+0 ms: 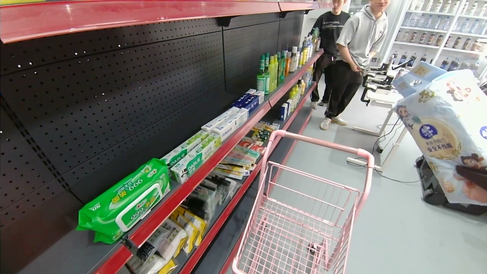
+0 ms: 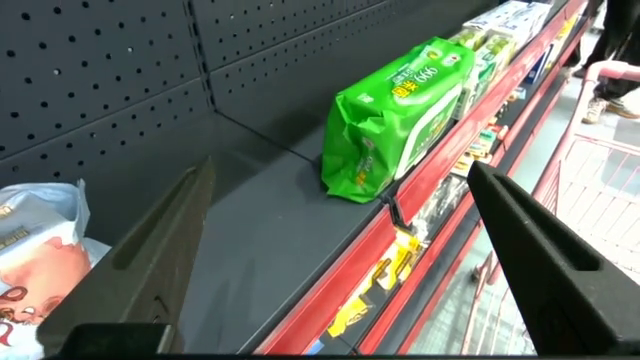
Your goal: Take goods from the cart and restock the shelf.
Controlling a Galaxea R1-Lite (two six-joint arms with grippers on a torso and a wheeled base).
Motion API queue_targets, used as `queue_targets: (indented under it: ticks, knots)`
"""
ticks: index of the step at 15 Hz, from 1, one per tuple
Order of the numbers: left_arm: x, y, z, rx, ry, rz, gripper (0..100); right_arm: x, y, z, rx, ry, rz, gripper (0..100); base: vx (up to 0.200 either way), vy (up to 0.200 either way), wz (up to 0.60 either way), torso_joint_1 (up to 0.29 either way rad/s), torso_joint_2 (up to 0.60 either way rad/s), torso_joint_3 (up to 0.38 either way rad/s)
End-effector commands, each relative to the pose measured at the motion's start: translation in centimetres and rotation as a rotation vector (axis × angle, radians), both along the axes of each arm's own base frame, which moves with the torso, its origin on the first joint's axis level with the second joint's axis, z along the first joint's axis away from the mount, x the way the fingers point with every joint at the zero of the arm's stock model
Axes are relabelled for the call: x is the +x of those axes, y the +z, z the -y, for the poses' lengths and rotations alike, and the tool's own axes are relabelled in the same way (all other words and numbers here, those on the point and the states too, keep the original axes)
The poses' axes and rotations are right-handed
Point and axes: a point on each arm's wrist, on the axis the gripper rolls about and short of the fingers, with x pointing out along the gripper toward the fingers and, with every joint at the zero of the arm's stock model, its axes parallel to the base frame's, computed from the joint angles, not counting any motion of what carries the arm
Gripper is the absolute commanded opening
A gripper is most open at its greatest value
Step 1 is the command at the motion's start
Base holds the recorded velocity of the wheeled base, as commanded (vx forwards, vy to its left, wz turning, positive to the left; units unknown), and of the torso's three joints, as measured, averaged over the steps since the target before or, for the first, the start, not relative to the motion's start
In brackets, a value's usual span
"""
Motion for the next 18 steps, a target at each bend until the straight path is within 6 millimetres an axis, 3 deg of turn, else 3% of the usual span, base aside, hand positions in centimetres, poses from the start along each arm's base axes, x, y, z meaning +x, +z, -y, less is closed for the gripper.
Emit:
queue_targets:
  ticks: [1,4,18]
  knots:
    - [0.01,0.0,0.0,0.0,0.001,-0.001,100,0.04,-0.06,0.03,0.0,-0.002,-0.002,0,0.0,0.0,0.0,0.0,0.0,0.0]
    - [0.01,0.0,0.0,-0.002,0.001,-0.001,100,0.0,-0.96,0.02,0.004,-0.002,-0.028,0,0.0,0.0,0.0,0.0,0.0,0.0]
    - [0.01,0.0,0.0,0.0,0.002,-0.001,100,-0.02,-0.76,0.02,-0.028,0.008,-0.021,0,0.0,0.0,0.6,0.002,0.0,0.002]
